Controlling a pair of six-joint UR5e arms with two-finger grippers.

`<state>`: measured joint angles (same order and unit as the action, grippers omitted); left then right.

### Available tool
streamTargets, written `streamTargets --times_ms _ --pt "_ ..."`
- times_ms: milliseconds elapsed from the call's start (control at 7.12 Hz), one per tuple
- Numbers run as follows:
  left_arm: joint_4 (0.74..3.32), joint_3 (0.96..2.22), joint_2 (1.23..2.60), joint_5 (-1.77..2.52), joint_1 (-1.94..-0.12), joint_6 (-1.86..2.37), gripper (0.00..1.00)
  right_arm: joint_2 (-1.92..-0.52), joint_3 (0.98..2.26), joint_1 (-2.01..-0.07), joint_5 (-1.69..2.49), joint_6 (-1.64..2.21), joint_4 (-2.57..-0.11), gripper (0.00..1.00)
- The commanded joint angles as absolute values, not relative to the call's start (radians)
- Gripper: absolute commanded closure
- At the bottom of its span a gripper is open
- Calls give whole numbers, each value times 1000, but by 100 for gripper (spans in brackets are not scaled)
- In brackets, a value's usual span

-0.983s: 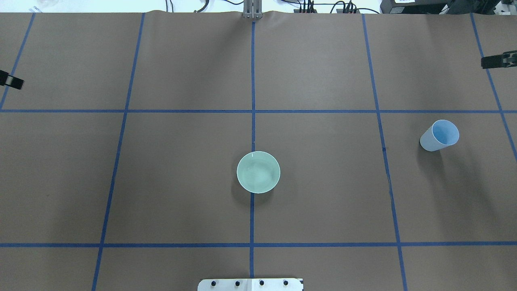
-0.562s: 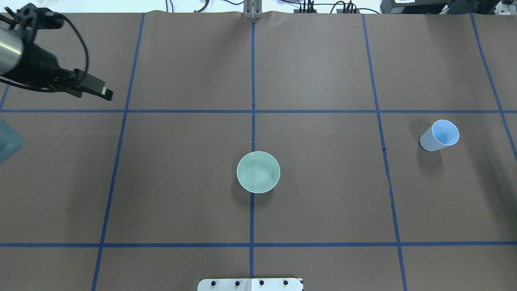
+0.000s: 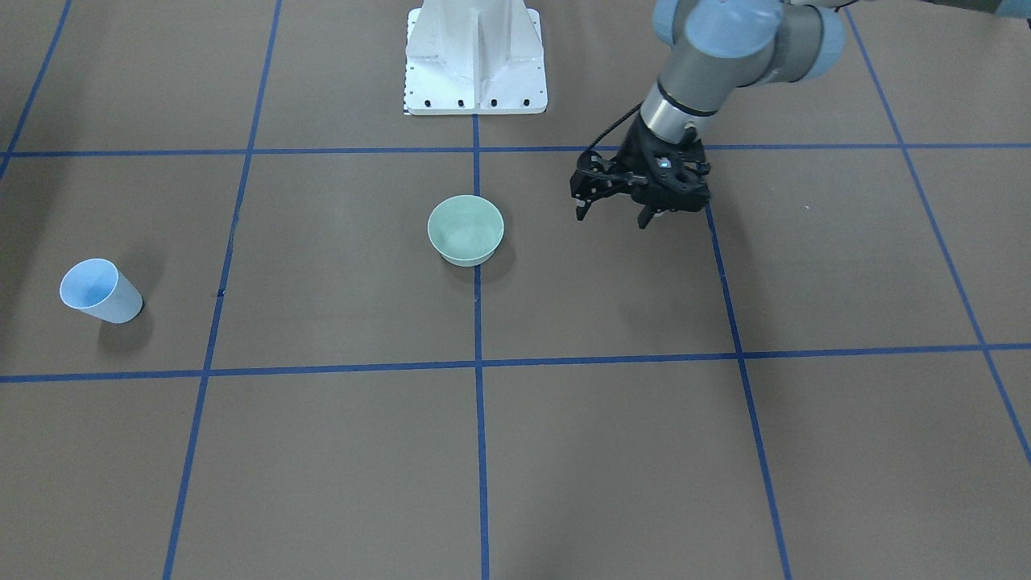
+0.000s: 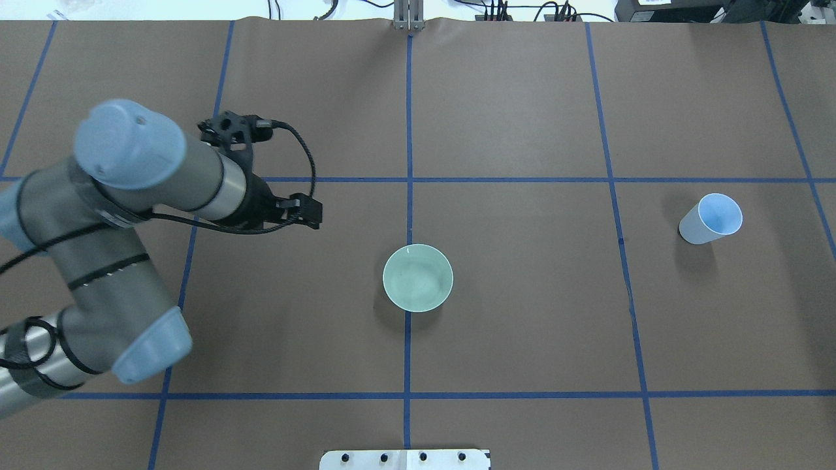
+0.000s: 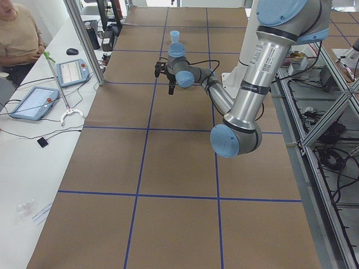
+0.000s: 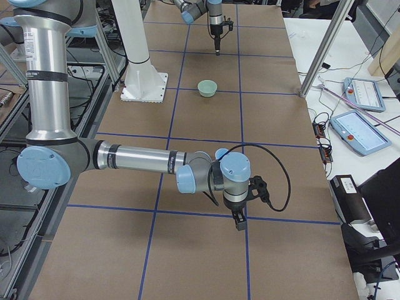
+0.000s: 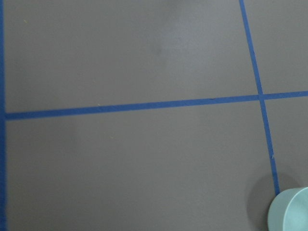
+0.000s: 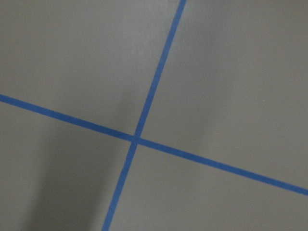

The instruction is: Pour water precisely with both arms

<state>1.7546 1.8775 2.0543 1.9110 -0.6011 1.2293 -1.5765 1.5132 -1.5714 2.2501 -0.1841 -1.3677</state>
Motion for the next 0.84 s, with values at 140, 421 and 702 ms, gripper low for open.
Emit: streamTargets --times_ms 140,421,702 --pt "1703 1679 2258 1717 -430 1422 0 -1583 1514 -1574 2250 -189 -1384 0" --pt "1709 1626 2263 1713 -404 1419 5 -1585 1514 -1572 2252 -186 -1384 0" --pt "1709 1628 2266 1715 -384 1414 60 -1582 1514 -1574 2250 -186 -1384 0"
